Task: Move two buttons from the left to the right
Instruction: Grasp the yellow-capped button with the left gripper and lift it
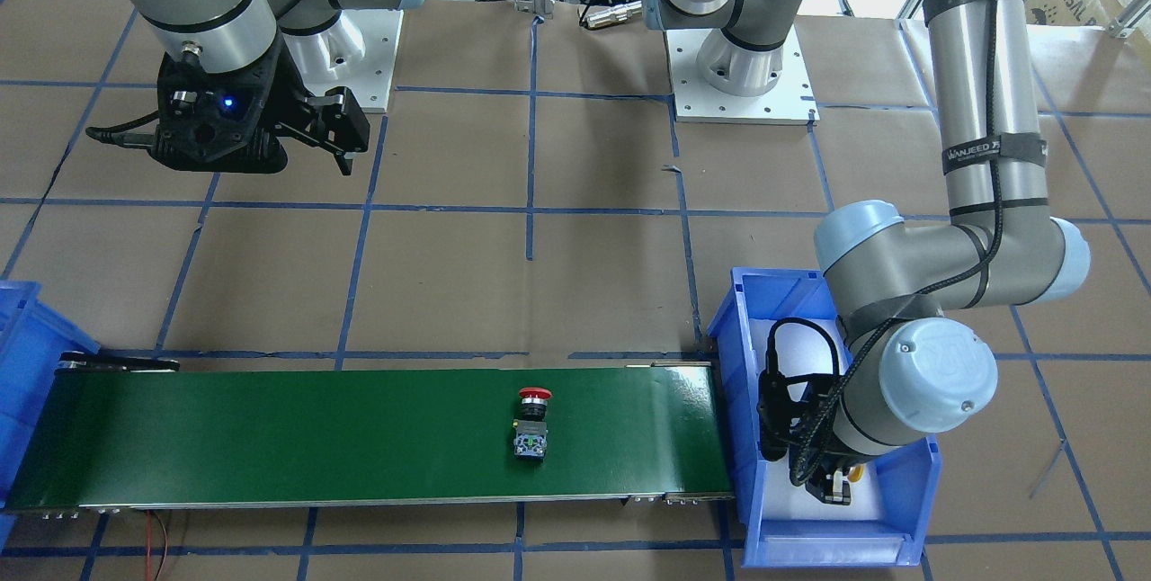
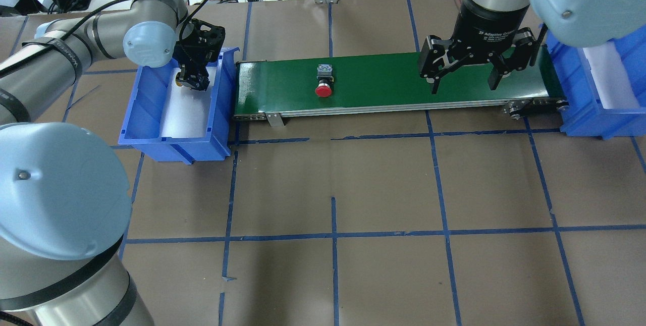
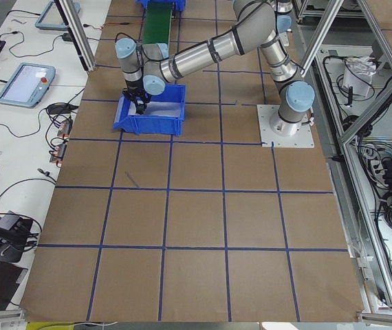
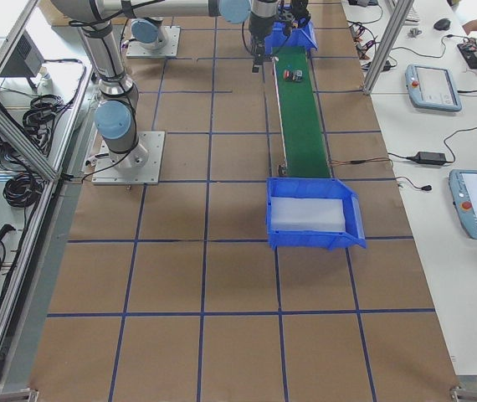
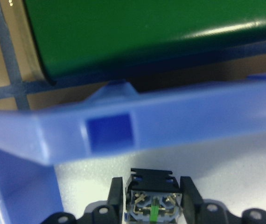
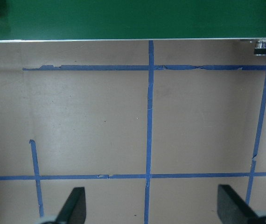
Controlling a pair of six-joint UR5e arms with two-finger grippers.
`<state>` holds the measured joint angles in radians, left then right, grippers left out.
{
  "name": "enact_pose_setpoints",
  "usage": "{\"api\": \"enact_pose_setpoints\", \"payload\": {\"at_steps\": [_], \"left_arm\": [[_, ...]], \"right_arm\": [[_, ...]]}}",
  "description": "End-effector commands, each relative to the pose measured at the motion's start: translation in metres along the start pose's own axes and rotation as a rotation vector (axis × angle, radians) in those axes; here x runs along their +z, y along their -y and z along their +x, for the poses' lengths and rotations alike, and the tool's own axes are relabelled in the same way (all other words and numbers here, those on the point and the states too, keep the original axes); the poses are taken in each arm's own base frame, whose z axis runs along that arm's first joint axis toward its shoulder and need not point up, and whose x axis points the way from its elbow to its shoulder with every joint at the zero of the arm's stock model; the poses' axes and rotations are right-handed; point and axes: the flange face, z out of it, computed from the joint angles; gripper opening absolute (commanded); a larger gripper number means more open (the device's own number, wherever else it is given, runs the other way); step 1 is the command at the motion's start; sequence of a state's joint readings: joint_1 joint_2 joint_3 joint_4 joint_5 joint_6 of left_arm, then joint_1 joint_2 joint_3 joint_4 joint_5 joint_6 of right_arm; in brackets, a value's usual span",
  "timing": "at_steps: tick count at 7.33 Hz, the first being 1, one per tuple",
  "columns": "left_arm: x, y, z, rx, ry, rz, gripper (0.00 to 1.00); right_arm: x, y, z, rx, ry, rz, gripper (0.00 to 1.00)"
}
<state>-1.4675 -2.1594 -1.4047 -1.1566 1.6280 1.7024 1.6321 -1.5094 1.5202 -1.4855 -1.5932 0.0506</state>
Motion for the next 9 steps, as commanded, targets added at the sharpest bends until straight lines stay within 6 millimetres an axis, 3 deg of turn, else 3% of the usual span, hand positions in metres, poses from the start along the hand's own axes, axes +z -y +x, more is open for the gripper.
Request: {"api": "enact_pose_setpoints", "payload": {"at_steps": [1,3,5,7,8,9], "left_arm": [[-0.051,-0.003,0.016,-0.242,0.02,0.002,0.25],[-0.088,0.004,0.019,-0.375,0.08,0.002,0.24],[-0.11,0.039,0.02,-0.377,0.126,0.016,0.2],[-0.114,0.075,0.016,-0.78,0.139,0.053,0.2],[-0.121,0.098,0.017,-0.903,0.151,0.062,0.2],[-0.115,0.127,0.016,-1.152,0.139,0.085,0.15]], "right_arm": [[0.0,0.0,0.0,0.0,-0.001,-0.001,1.0],[0.0,0.0,0.0,0.0,-0.001,-0.001,1.0],[0.0,0.0,0.0,0.0,-0.001,-0.001,1.0],[0.0,0.0,0.0,0.0,0.001,-0.001,1.0],[0.001,0.0,0.0,0.0,-0.001,-0.002,1.0],[0.0,0.0,0.0,0.0,-0.001,-0.001,1.0]]}}
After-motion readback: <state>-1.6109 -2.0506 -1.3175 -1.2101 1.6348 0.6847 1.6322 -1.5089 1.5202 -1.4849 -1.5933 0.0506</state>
